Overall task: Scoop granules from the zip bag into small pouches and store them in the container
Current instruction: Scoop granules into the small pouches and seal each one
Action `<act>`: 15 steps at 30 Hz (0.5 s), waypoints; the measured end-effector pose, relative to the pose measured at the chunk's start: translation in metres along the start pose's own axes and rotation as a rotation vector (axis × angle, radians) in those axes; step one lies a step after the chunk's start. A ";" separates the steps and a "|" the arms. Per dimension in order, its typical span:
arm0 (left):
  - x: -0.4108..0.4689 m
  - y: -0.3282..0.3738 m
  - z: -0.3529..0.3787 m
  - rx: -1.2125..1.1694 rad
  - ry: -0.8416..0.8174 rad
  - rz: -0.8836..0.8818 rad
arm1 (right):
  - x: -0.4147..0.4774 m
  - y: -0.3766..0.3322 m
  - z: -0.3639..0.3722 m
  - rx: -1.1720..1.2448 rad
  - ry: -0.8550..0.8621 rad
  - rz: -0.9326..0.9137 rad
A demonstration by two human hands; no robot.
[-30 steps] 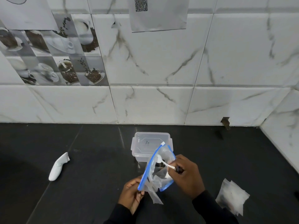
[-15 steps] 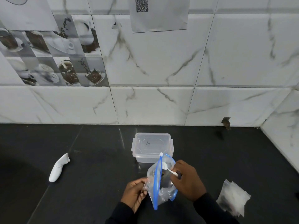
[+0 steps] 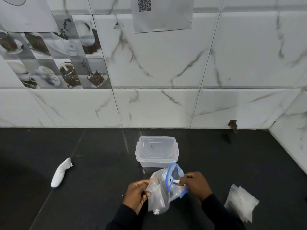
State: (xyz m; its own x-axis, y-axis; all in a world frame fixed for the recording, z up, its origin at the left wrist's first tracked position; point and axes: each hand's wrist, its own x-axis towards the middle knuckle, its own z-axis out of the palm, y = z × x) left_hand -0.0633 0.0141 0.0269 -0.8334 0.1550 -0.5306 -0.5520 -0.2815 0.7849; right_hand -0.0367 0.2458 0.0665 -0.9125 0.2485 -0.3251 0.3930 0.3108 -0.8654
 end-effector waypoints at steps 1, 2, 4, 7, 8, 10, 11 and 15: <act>0.000 -0.002 -0.003 0.035 0.027 0.000 | 0.002 0.000 -0.003 0.001 -0.017 0.005; 0.000 -0.005 -0.005 0.078 0.048 0.010 | 0.004 0.000 -0.004 -0.009 -0.025 0.010; 0.000 -0.010 -0.007 0.163 0.059 0.039 | 0.009 0.000 -0.006 -0.024 -0.037 0.019; 0.001 -0.015 -0.005 0.290 0.049 0.088 | 0.015 0.003 -0.006 -0.051 -0.033 0.025; 0.001 -0.015 -0.004 0.334 0.051 0.102 | 0.019 0.007 -0.006 -0.078 -0.037 0.011; 0.002 -0.016 -0.004 0.396 0.052 0.133 | 0.023 0.014 -0.007 -0.113 -0.049 0.017; 0.002 -0.017 -0.003 0.411 0.055 0.149 | 0.023 0.016 -0.009 -0.128 -0.048 0.026; -0.004 -0.015 -0.002 0.474 0.113 0.262 | 0.018 0.020 -0.020 -0.124 -0.009 0.063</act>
State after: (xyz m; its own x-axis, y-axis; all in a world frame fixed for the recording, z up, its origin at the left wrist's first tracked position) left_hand -0.0512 0.0155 0.0166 -0.9507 0.0276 -0.3088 -0.3004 0.1639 0.9396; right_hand -0.0430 0.2746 0.0507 -0.8864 0.2629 -0.3811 0.4599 0.4057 -0.7899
